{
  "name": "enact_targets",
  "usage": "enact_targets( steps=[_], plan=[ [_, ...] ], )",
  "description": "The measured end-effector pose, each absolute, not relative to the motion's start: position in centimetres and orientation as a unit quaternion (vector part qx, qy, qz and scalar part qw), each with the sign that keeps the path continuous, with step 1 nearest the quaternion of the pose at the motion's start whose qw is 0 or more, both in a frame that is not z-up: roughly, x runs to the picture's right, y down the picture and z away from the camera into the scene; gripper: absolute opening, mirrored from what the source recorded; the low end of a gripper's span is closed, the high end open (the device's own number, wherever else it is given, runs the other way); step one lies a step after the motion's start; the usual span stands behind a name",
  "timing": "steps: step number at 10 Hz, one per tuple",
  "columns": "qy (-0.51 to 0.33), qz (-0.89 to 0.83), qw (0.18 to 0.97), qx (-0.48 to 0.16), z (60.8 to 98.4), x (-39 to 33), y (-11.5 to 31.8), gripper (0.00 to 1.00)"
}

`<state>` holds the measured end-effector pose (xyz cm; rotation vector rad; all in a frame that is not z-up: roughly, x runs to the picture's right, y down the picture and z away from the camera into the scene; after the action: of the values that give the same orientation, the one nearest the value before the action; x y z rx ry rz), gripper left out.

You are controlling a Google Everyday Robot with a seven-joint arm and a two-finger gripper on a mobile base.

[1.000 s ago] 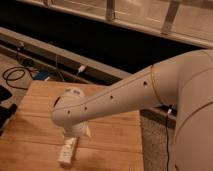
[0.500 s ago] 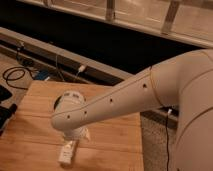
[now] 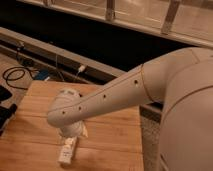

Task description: Place the bottle in the ceramic bowl

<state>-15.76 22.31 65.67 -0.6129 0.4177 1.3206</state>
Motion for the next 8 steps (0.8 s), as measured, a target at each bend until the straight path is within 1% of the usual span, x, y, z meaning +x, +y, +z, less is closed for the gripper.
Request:
enact_targets(
  steps=[3,6,8],
  plan=[
    [0.194,0.585,0.737,-0.278,66.8,-18.4,22.1,0.65],
    [0.21,0.576,0.737,-0.284,69.8,-20.8,22.5,0.65],
    [0.212,0.576,0.736,-0.284,70.1,-20.8,22.5,0.65]
  ],
)
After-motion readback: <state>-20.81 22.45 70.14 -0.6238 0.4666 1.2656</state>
